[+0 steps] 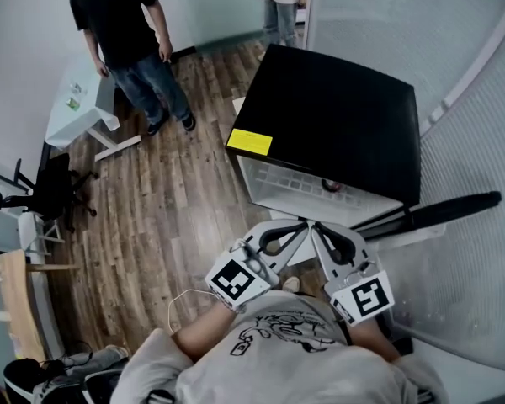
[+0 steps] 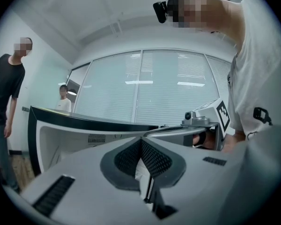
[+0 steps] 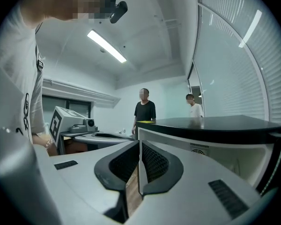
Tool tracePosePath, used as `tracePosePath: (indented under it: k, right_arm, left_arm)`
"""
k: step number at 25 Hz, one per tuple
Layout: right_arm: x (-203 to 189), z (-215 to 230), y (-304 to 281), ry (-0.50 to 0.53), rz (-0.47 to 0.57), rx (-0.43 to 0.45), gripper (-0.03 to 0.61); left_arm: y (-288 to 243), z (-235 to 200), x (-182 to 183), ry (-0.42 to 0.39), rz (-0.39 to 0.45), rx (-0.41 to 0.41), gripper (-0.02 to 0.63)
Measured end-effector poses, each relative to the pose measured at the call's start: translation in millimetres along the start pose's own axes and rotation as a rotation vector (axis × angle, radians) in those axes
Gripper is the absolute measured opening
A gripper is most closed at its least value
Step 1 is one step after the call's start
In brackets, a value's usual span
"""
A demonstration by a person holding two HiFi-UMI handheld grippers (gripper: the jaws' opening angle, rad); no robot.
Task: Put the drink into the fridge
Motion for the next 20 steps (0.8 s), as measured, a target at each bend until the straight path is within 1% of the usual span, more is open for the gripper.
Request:
tracePosePath:
  k: [9,20]
  right_arm:
    - [10.0,-4.8,0.3,0.029,-0.007,0.014,0.044]
    - [15.9,-8.6,1.0,0.042,-0.013,0.009,0.043]
  left_arm:
    - [3.7,2.0,12.3,-0.021,0.021,0.01,0.002]
    - [7.7,-0.7,19.4,-0.01,0.03,0.017,0.002]
Point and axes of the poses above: the fingertips, and each gripper's own axes: y backward along the fingers, z to its right, x out of its top, the point moved 9 cm from there along y, backward along the fingers, and after that the axes turned 9 degrees about z, right-handed, at the moved point
